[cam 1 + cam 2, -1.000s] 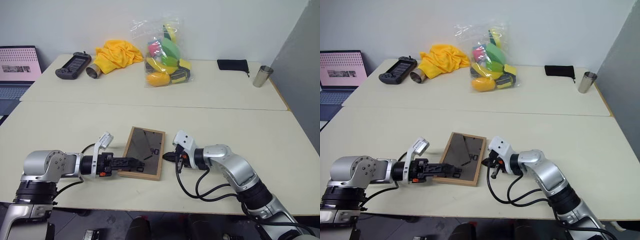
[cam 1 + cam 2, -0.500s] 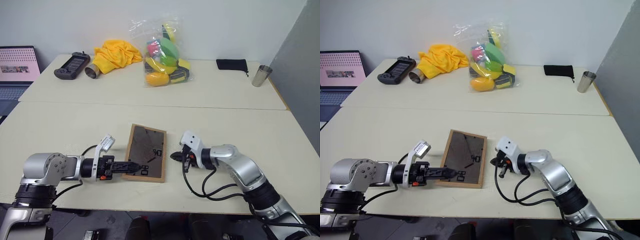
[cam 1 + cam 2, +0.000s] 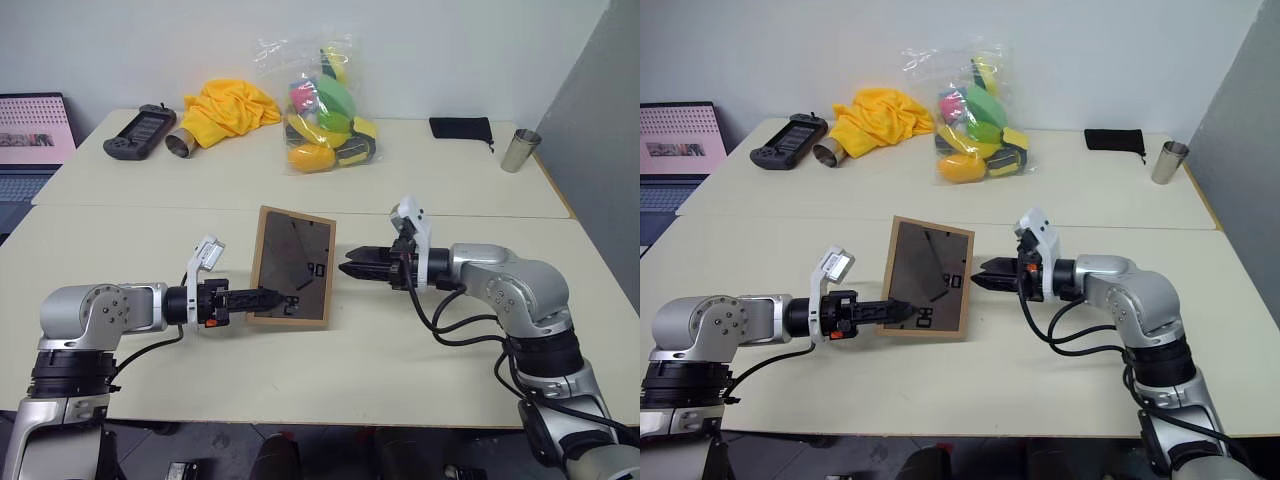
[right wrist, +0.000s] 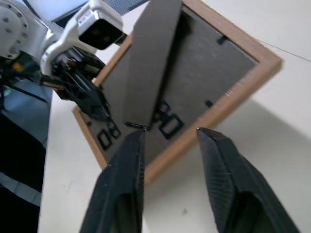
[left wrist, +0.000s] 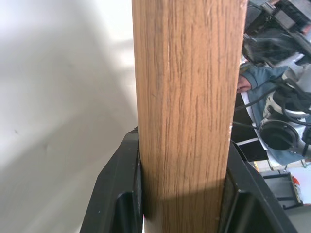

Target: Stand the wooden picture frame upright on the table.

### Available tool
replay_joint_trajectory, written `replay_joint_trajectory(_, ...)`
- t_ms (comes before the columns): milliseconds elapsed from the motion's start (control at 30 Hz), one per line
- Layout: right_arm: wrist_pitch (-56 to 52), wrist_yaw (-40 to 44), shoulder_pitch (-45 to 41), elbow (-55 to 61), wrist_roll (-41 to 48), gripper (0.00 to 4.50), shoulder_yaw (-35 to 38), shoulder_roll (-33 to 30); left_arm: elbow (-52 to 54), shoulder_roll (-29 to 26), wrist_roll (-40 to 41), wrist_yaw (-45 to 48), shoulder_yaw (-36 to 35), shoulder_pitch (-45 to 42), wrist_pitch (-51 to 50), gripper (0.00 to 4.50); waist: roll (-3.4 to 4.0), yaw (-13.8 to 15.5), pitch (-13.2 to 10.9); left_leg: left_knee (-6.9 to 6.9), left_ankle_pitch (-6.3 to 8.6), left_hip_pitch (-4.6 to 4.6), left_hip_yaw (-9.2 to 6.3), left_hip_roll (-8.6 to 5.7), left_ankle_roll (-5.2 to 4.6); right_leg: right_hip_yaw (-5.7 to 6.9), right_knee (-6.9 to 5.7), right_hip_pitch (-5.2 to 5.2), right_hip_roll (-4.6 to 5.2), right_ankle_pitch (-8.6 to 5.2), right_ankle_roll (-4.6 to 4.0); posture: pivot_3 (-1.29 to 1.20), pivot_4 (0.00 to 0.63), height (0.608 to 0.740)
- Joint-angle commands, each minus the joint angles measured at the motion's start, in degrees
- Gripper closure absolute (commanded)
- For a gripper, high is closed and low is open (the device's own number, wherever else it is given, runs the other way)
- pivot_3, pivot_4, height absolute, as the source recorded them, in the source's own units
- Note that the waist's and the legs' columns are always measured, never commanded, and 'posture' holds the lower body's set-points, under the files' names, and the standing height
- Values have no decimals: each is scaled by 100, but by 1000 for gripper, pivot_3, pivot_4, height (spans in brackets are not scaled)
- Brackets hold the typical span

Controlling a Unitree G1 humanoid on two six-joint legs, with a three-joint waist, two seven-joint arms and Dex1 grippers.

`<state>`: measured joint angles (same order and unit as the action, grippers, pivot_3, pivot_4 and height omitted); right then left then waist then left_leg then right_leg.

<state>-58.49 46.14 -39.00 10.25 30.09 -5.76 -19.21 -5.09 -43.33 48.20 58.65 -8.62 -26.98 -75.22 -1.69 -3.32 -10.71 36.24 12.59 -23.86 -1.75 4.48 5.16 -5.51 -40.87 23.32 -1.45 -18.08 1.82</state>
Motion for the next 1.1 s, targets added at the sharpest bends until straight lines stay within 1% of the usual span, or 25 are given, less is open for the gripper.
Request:
replay_joint_trajectory(33, 113, -326, -429, -216, 59, 1823, -9, 448, 435, 196, 280, -166, -309, -122, 104, 3208, 0, -3, 0, 1, 0, 1, 0, 0, 0, 0, -1, 1, 0, 0, 0, 0, 150, 740)
replay_joint_trajectory(200, 537, -468, -691, -686, -240, 573, -317, 781, 553, 332, 360, -357, -382, -72, 69, 3208, 0, -1, 0, 0, 0, 0, -1, 0, 0, 1, -1, 1, 0, 0, 0, 0, 150, 740)
replay_joint_trajectory(267, 679, -479, -743, -832, -322, 150, -441, 905, 594, 347, 380, -400, -381, -45, 77, 3208, 0, -1, 0, -1, 0, -1, -1, 0, 0, 1, 0, 1, 0, 0, 0, 0, 150, 740)
replay_joint_trajectory(300, 774, -449, -762, -855, -348, 44, -518, 970, 600, 358, 396, -429, -392, -37, 74, 3208, 0, -2, 0, -1, 0, -1, 0, 0, 0, 0, 1, 1, 0, 0, 0, 0, 150, 740)
replay_joint_trajectory(367, 776, -291, -796, -728, -180, 44, -588, 1084, 604, 362, 421, -480, -424, -24, 61, 3208, 0, -2, 0, -1, 0, -2, -1, 0, 0, 1, 0, 2, 0, 0, 0, 0, 150, 740)
replay_joint_trajectory(467, 477, -13, -766, -264, 315, 44, -507, 1072, 608, 336, 474, -510, -503, 8, -7, 3208, 0, -1, 0, -1, 0, -1, -1, 1, 0, 3, -1, 2, 0, 0, 0, 0, 150, 740)
replay_joint_trajectory(600, -66, 265, -639, 261, 939, 44, -278, 806, 674, 279, 530, -531, -545, 121, -65, 3208, 1, 2, 0, -1, 0, -3, -2, 1, 0, 4, 1, 2, 2, 0, 0, 0, 150, 740)
replay_joint_trajectory(700, -276, 367, -534, 455, 1171, 44, -180, 543, 688, 275, 592, -575, -614, 160, -141, 3208, 1, 4, 0, -2, 0, -3, -4, 1, 0, 6, 0, 2, 2, 0, 0, 0, 150, 740)
replay_joint_trajectory(767, -313, 462, -423, 547, 1202, 44, -156, 248, 695, 243, 660, -590, -652, 188, -250, 3208, 1, 2, 0, -2, 0, -2, -3, 0, 0, 5, 1, 2, 2, 0, 0, 0, 150, 740)
replay_joint_trajectory(833, 68, 471, -246, 572, 812, 44, -260, -171, 654, 224, 799, -627, -740, 197, -462, 3208, 1, 1, 0, -2, 0, -2, -4, 1, 0, 5, 1, 2, 1, 0, 0, 0, 150, 740)
replay_joint_trajectory(933, 1302, 622, 143, 579, -228, 44, -709, -956, 681, 209, 983, -690, -861, 245, -762, 3208, 0, 3, 0, -2, 0, -3, -3, -1, 0, 4, 4, 2, 1, -1, 1, 0, 150, 740)
replay_joint_trajectory(1033, 2117, 704, 440, 529, -658, 44, -743, -1306, 727, 194, 1147, -774, -956, 310, -1142, 3208, -1, 3, -1, -5, 0, -4, -1, -2, 0, 4, 13, 2, 2, -2, 3, 0, 150, 740)
replay_joint_trajectory(1100, 3377, 748, 738, 391, -1263, 44, -731, -1545, 654, 243, 1297, -896, -1109, 308, -1546, 3208, -1, -18, -1, -7, 0, -3, -1, -2, -1, 2, 12, 2, 2, -2, 3, 0, 150, 740)
